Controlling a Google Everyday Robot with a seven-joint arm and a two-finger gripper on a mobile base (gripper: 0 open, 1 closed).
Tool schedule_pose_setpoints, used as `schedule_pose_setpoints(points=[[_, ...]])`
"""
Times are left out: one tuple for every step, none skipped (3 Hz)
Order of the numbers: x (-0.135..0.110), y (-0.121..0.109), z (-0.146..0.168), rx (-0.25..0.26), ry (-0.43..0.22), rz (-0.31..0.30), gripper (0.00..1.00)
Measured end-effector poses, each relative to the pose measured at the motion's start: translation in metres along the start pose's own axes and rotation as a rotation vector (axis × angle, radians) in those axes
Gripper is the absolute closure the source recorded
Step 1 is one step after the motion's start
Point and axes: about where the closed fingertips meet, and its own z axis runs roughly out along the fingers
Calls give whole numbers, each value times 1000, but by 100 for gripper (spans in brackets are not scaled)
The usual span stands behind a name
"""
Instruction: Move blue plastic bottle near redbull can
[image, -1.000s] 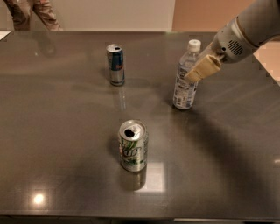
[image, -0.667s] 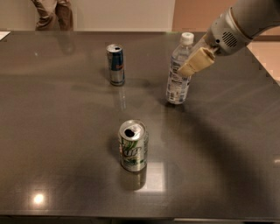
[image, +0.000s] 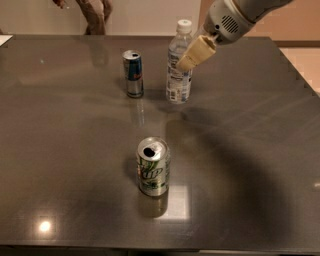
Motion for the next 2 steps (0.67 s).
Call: schedule_pose_setpoints(points=[[-28,-12,15,-7,-8,-23,100],[-52,-23,43,-25,-20,-33,100]])
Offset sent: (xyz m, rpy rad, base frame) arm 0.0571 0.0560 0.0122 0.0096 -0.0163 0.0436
